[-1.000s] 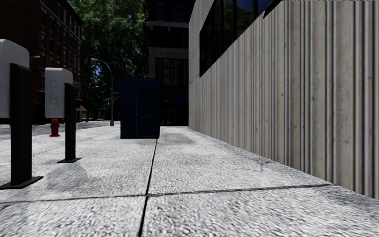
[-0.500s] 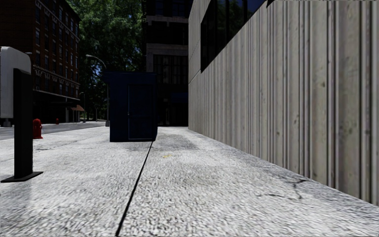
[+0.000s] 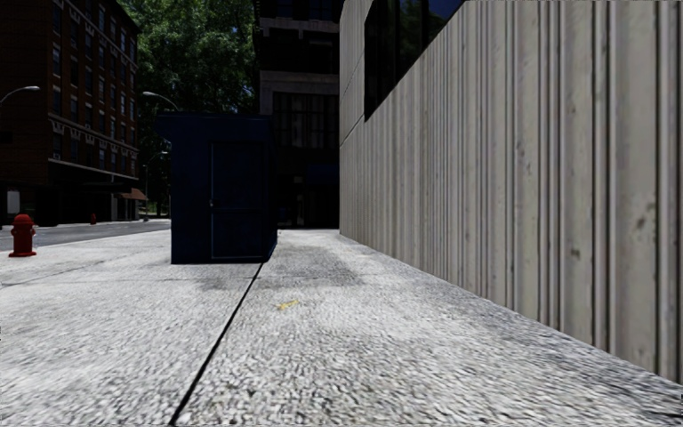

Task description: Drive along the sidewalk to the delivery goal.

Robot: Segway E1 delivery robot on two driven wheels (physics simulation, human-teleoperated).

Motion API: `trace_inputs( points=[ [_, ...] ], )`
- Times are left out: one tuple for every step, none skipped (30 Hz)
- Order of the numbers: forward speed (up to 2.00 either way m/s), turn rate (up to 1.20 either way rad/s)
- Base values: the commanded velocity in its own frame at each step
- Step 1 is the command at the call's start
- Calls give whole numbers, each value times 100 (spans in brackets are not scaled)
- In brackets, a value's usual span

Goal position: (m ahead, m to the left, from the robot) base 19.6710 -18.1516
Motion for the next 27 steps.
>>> trace_inputs(
  points=[
    [200,0],
    [200,0],
    [200,0],
    [200,0],
    [200,0],
    [200,0],
    [200,0],
    [200,0],
    [200,0],
    [200,0],
    [200,0],
    [200,0],
    [200,0],
    [200,0],
    [200,2],
    [200,8],
    [200,8],
    [200,12],
    [200,16],
    [200,16],
    [200,19],
    [200,21],
    [200,28],
    [200,28],
    [200,31],
    [200,31],
    [200,31]
  ],
)
